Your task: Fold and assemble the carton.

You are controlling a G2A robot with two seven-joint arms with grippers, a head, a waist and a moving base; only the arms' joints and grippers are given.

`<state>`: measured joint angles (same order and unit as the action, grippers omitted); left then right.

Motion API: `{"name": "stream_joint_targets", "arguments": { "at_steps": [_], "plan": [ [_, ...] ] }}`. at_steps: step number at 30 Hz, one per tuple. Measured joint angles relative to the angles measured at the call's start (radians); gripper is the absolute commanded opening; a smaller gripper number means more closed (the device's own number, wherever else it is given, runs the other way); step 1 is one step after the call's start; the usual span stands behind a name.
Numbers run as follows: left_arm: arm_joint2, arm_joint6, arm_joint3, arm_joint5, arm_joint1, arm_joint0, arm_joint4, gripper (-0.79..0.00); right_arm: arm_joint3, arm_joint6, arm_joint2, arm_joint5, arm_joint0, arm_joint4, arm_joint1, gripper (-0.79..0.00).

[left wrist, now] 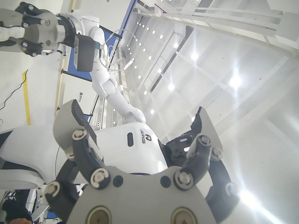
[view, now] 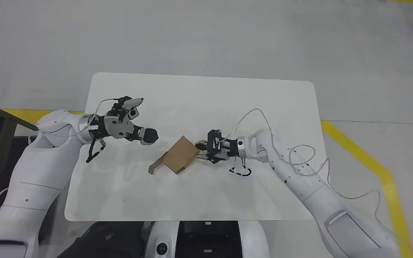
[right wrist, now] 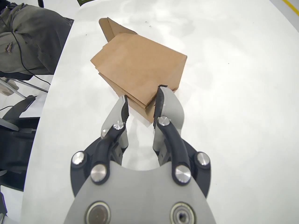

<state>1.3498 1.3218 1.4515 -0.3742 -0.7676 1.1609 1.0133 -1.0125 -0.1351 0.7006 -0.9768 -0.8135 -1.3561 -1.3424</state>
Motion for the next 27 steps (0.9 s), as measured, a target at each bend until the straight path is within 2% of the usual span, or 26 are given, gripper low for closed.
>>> {"name": "stream_joint_targets", "arguments": {
  "at_steps": [1,2,3,5,6,12,16,22,27],
  "plan": [
    [0.003,0.001,-0.002,0.0,0.0,0.004,0.002,0.0,-0.008,0.001,0.009,0.008,-0.007,0.001,0.004,-0.48],
    [0.005,0.003,-0.004,0.0,0.0,0.007,0.005,0.0,-0.016,0.002,0.015,0.012,-0.013,0.001,0.007,-0.286],
    [0.009,0.005,-0.007,0.001,0.0,0.011,0.01,0.0,-0.028,0.002,0.022,0.015,-0.02,0.0,0.01,-0.185],
    [0.018,0.007,-0.017,0.001,0.0,0.022,0.019,0.0,-0.067,0.001,0.041,0.024,-0.041,-0.007,0.021,-0.034],
    [0.022,0.007,-0.021,-0.002,0.001,0.028,0.021,0.0,-0.088,0.001,0.05,0.03,-0.052,-0.011,0.026,0.0],
    [0.042,0.024,-0.031,-0.024,0.003,0.098,0.05,0.0,-0.243,0.021,0.116,0.071,-0.141,-0.033,0.06,0.0],
    [0.078,0.014,0.001,-0.013,0.008,0.168,0.055,0.0,-0.345,0.044,0.162,0.121,-0.211,-0.03,0.078,0.0],
    [0.114,-0.083,0.075,-0.003,0.015,0.264,-0.001,0.0,-0.464,0.1,0.192,0.198,-0.29,-0.017,0.091,0.0],
    [0.093,-0.117,0.08,0.001,0.009,0.316,-0.007,0.0,-0.527,0.107,0.202,0.228,-0.329,-0.02,0.097,0.0]
  ]
}}
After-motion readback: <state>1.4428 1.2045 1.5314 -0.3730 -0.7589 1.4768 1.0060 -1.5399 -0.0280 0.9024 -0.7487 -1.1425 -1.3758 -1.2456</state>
